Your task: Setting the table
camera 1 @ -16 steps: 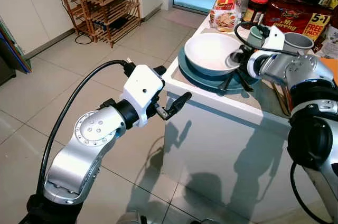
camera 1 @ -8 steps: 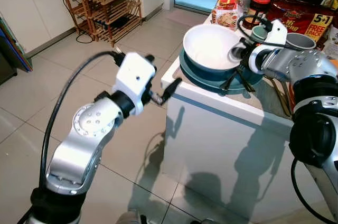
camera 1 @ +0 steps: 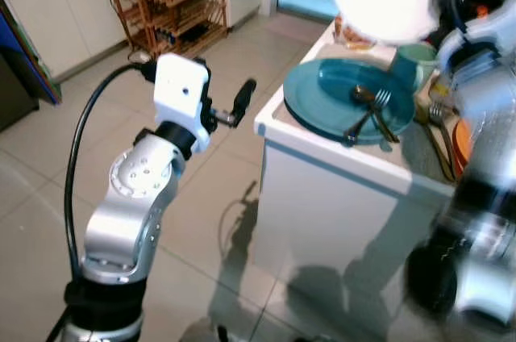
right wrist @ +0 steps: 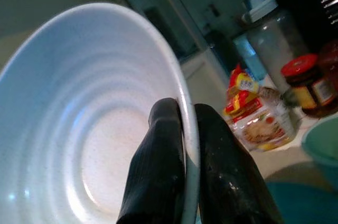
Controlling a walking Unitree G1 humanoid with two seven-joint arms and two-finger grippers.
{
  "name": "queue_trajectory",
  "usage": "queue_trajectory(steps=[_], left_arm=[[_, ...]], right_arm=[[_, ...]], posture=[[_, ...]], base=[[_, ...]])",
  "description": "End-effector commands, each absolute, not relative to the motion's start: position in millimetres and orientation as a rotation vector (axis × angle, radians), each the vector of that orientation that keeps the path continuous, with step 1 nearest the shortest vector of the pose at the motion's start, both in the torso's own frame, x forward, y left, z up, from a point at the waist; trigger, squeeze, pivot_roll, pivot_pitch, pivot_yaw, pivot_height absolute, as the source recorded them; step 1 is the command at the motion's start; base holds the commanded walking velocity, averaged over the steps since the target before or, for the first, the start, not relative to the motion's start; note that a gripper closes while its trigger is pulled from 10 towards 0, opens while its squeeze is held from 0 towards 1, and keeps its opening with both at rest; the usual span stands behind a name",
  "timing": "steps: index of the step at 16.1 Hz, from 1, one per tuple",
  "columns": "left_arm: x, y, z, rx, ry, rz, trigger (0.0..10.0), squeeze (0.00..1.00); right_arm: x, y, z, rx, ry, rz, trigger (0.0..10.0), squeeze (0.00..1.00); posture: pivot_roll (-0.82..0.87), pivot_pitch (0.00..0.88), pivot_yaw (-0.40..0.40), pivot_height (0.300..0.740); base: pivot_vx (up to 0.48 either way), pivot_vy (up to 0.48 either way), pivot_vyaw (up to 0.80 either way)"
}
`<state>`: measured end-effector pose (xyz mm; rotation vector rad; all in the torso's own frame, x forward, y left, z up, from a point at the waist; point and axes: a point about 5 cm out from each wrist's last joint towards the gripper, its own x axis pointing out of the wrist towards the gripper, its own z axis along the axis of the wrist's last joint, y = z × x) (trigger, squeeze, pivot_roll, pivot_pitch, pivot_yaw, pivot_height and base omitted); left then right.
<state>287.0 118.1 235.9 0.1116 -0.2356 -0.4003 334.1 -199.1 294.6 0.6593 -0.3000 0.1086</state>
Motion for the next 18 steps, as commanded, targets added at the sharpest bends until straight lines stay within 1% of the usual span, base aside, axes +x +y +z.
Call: queue_trajectory(steps=[1,2,3,5,6,7,8,9,11,13,15,16,18], left_arm=[[285.3,115.2,245.9,0.101,-0.285,-0.413,10.0,0.00],[283.3,112.0,244.3,0.098,-0.270,-0.440,10.0,0.00],[281.6,110.0,241.6,0.109,-0.262,-0.450,10.0,0.00],[279.0,110.6,234.3,0.122,-0.236,-0.424,10.0,0.00],[276.0,112.0,227.4,0.094,-0.187,-0.435,10.0,0.00],[273.5,114.8,224.3,0.075,-0.180,-0.424,10.0,0.00],[272.0,118.0,220.8,0.082,-0.170,-0.407,10.0,0.00],[271.8,122.2,216.9,0.103,-0.161,-0.390,10.0,0.00],[271.8,125.6,213.2,0.114,-0.157,-0.382,10.0,0.00],[274.9,125.8,214.3,0.119,-0.155,-0.388,10.0,0.00],[279.2,127.3,216.3,0.127,-0.158,-0.391,10.0,0.00],[283.8,129.6,215.9,0.138,-0.152,-0.377,10.0,0.00],[287.3,130.9,213.2,0.135,-0.144,-0.362,10.0,0.00]], right_arm=[[315.3,-197.8,311.7,0.664,-0.404,0.121,10.0,0.00],[303.5,-192.5,306.9,0.676,-0.416,0.084,10.0,0.00],[297.2,-192.7,303.1,0.660,-0.426,0.015,10.0,0.00],[286.7,-189.2,293.9,0.702,-0.412,0.017,10.0,0.00],[281.5,-182.9,285.5,0.570,-0.347,0.008,10.0,0.00],[276.1,-174.0,279.4,0.483,-0.323,0.057,10.0,0.00],[271.0,-167.7,272.7,0.422,-0.310,0.083,10.0,0.00],[267.2,-163.3,255.9,0.395,-0.258,0.071,10.0,0.00],[263.8,-160.1,240.8,0.363,-0.216,0.042,10.0,0.00],[261.8,-158.5,241.6,0.303,-0.227,0.005,10.0,0.00],[262.2,-158.6,248.4,0.296,-0.262,0.024,10.0,0.00],[264.3,-164.1,250.8,0.269,-0.294,-0.036,10.0,0.00],[263.7,-167.8,241.8,0.254,-0.254,-0.045,10.0,0.00]], posture=[[0.07,0.020,0.010,0.740],[0.07,0.027,0.014,0.740],[0.07,0.030,0.017,0.740],[0.06,0.035,0.018,0.740],[0.06,0.035,0.014,0.740],[0.06,0.036,0.009,0.740],[0.05,0.036,-0.001,0.740],[0.05,0.039,-0.011,0.740],[0.04,0.034,-0.011,0.740],[0.01,0.031,-0.001,0.740],[0.01,0.042,0.014,0.740],[0.00,0.059,0.027,0.740],[0.00,0.057,0.029,0.740]], base=[[0.000,0.000,0.00],[0.000,0.000,0.00],[0.000,0.000,0.00],[0.000,0.000,0.00],[0.000,0.000,0.00],[0.000,0.000,0.00],[0.000,0.000,0.00],[0.000,0.000,0.00],[-0.392,0.000,0.00],[-0.439,0.000,0.00],[-0.433,0.000,0.00],[0.000,0.000,0.00],[0.000,0.000,0.00]])
